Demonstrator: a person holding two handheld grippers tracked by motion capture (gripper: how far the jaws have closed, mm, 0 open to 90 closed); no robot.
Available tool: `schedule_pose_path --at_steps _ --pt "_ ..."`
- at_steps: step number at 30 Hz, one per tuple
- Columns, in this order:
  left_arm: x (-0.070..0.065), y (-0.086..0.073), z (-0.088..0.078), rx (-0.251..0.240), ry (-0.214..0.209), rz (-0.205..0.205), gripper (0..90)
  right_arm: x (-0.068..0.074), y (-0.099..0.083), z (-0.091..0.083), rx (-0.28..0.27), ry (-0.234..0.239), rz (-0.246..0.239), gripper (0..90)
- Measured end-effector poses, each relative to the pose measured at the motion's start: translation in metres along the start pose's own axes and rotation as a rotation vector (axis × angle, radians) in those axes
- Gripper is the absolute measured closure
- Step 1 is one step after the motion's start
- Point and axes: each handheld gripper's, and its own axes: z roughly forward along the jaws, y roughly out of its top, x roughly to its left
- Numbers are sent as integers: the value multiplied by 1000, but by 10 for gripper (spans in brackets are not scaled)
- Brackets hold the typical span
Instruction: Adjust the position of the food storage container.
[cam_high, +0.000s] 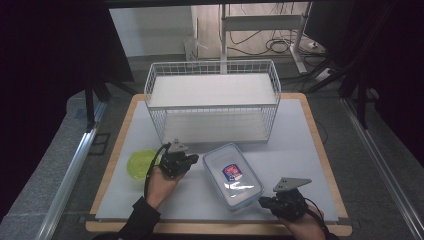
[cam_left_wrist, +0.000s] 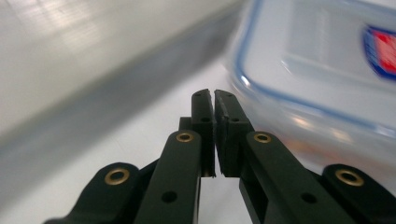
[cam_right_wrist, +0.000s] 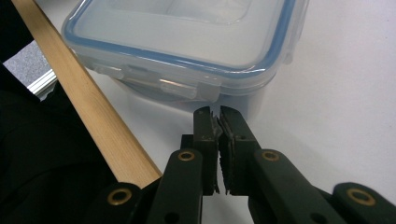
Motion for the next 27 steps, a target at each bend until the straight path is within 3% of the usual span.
schedule_pose_path --at_steps 3,5,9,10,14,20,22,27 --pt "4 7 12 14 -9 6 872 -1 1 0 -8 -12 8 876" --pt "4 8 18 10 -33 -16 870 -3 2 0 -16 -21 22 885" --pt "6 8 21 10 -39 -24 894 -8 4 0 -22 -37 35 896" --pt "5 6 21 6 -40 -47 900 -11 5 0 -24 -51 42 897" --pt "3 5 19 10 -33 -48 900 -17 8 2 -21 -72 53 897" --pt "-6 -2 11 9 -46 -65 900 -33 13 2 -4 -142 69 897" --pt "-10 -6 2 -11 -65 -103 900 -45 15 5 -21 -130 103 898" --pt "-12 -10 -4 1 -70 -87 900 -56 21 9 -28 -142 115 898"
